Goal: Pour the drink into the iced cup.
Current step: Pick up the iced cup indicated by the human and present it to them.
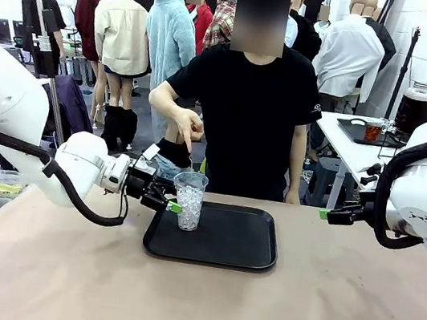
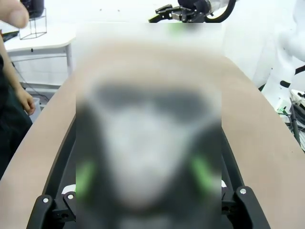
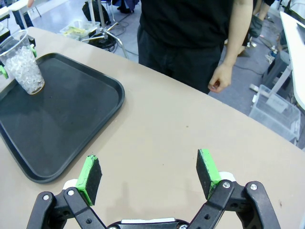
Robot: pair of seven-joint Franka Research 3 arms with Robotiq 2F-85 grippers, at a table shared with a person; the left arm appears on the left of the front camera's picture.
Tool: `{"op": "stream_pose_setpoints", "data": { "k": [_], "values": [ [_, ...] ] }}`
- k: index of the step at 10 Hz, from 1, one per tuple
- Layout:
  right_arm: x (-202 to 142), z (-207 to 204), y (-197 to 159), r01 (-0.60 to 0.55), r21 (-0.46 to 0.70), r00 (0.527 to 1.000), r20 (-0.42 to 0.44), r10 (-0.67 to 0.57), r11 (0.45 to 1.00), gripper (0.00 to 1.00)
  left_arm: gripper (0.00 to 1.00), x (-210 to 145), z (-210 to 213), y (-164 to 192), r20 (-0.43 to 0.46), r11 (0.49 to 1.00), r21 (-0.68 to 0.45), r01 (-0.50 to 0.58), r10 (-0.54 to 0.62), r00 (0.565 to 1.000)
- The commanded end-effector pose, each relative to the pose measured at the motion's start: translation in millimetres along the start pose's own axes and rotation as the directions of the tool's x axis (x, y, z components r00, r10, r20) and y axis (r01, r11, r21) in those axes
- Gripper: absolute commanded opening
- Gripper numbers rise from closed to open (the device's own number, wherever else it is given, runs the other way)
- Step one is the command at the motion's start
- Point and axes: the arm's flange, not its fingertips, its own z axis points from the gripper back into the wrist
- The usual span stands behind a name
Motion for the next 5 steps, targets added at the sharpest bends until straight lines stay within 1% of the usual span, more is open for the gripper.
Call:
{"op": "stream_pose_setpoints", "data": {
  "k": [1, 3, 4, 5],
  "values": [
    [-1, 2, 1, -0.007, 0.003, 1.000, 0.003, 0.007, 1.000, 1.00, 1.00, -2, -4, 14, 0.047, 1.000, 0.004, -0.016, 0.015, 0.999],
    [-1, 2, 1, -0.007, 0.003, 1.000, 0.003, 0.007, 1.000, 1.00, 1.00, -5, -13, 13, 0.050, 1.000, 0.019, 0.024, -0.025, 0.998],
    [-1, 2, 1, -0.007, 0.003, 1.000, 0.003, 0.007, 1.000, 1.00, 1.00, -6, -17, 11, 0.038, 0.998, 0.025, 0.059, -0.059, 0.998],
    [-1, 2, 1, -0.007, 0.003, 1.000, 0.003, 0.007, 1.000, 1.00, 1.00, -7, -21, 9, 0.041, 0.997, 0.012, 0.075, -0.075, 0.996]
  ]
}}
